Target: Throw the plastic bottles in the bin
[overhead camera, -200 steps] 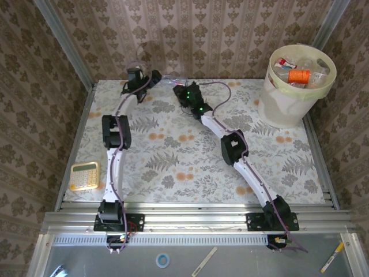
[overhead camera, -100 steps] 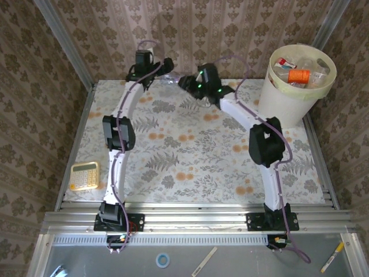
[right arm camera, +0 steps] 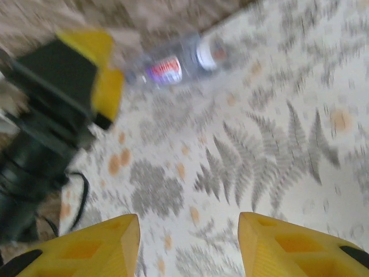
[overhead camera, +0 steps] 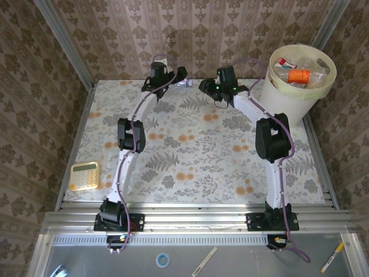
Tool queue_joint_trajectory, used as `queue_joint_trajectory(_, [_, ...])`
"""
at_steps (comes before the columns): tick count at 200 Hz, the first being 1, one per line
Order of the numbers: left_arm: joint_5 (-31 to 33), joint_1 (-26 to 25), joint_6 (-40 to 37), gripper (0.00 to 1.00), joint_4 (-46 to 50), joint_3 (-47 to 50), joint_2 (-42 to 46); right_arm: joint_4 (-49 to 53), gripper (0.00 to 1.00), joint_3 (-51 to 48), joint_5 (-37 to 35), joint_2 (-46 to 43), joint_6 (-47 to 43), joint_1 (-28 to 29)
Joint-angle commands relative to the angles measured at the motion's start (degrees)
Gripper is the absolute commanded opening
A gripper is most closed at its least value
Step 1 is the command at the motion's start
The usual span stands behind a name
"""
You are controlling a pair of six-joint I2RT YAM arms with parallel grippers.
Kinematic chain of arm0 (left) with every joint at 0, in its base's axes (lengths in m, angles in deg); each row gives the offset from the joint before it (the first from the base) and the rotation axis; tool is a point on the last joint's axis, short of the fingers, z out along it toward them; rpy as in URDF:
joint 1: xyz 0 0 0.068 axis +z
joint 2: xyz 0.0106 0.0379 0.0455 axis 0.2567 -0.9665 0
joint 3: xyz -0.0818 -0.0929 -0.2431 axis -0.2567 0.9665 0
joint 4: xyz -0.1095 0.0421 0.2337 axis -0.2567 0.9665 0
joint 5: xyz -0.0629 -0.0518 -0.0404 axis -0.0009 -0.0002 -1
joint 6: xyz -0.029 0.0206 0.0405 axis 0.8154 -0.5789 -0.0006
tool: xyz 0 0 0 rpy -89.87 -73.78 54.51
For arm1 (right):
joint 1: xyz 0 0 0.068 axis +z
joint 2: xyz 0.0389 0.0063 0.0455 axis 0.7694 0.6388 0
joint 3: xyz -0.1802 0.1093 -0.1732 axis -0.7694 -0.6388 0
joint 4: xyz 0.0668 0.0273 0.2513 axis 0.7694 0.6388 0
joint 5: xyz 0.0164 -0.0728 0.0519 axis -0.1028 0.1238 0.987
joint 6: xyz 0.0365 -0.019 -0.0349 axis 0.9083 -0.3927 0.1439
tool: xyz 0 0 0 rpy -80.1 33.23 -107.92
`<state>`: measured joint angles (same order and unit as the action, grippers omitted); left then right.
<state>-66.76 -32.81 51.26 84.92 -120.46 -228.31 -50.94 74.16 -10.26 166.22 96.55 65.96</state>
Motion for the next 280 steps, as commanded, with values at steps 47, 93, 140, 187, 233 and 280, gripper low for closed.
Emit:
queue_joint_trajectory(47, [1.0, 1.8, 13.9, 0.87, -19.0, -3.2, -4.6, 0.9, 0.50, -12.5, 2.7, -10.9, -4.3, -0.8])
queue_joint_trajectory(93, [1.7, 0.7, 18.6, 0.79, -23.9, -5.7, -7.9, 1.3, 0.50, -15.3, 4.5, -12.3, -5.3, -2.1])
queue_joint_trajectory(140, [3.1, -0.4, 19.9, 0.79, -24.2, -5.8, -9.8, 1.0, 0.49, -16.3, 5.9, -13.0, -6.0, -2.9])
queue_joint_trajectory(187, [4.3, 2.4, 19.5, 0.67, -12.1, 2.1, -6.1, 0.4, 0.49, -18.4, 5.8, -15.2, -6.0, -4.2])
queue_joint_trajectory(233, [4.5, 6.7, 17.3, 0.61, -11.4, 37.6, 17.5, -0.5, 0.49, -18.8, 5.7, -16.1, -5.6, -4.9])
queue_joint_trajectory(280, [9.9, 8.8, 7.0, 0.71, -7.5, 70.7, 51.9, -0.9, 0.48, -17.0, 6.0, -13.5, -4.7, -4.8])
